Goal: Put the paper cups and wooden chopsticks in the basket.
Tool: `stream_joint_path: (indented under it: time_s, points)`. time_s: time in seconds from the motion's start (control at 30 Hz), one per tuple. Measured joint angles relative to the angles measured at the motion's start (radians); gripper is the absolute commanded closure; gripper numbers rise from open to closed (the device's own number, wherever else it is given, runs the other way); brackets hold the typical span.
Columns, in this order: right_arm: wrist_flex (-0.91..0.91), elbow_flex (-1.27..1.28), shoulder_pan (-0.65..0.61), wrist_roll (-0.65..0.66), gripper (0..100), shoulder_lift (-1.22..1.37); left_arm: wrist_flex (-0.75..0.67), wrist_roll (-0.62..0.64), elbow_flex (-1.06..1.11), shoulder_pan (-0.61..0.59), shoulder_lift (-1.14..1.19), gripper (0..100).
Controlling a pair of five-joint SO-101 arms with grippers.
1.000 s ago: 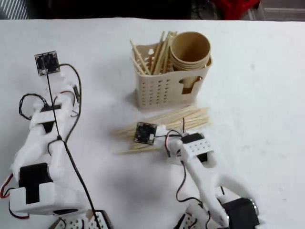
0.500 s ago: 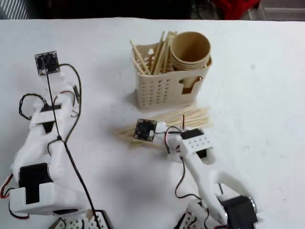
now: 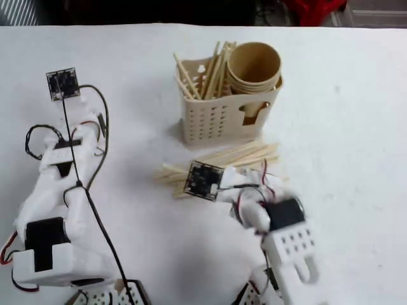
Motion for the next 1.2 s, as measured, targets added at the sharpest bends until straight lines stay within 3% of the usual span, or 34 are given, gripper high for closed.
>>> stream_joint_path:
  time_s: [0.27, 0.53, 0.8, 1.03, 1.2]
  points:
    - [-0.075, -0.005, -0.002, -0.327, 98.2, -0.308, 0.000, 0.000, 0.000, 0.000, 0.000, 92]
    - [-0.407, -0.155, -0.002, -0.635, 98.2, -0.354, 0.000, 0.000, 0.000, 0.000, 0.000, 92]
    - [-0.641, -0.425, -0.002, -0.760, 98.1, 0.057, 0.000, 0.000, 0.000, 0.000, 0.000, 92]
    - [-0.690, -0.743, -0.002, -0.784, 98.1, 0.557, 0.000, 0.000, 0.000, 0.000, 0.000, 92]
    - [-0.747, -0.750, -0.002, -0.786, 98.2, 0.718, 0.000, 0.000, -0.005, 0.000, 0.000, 91]
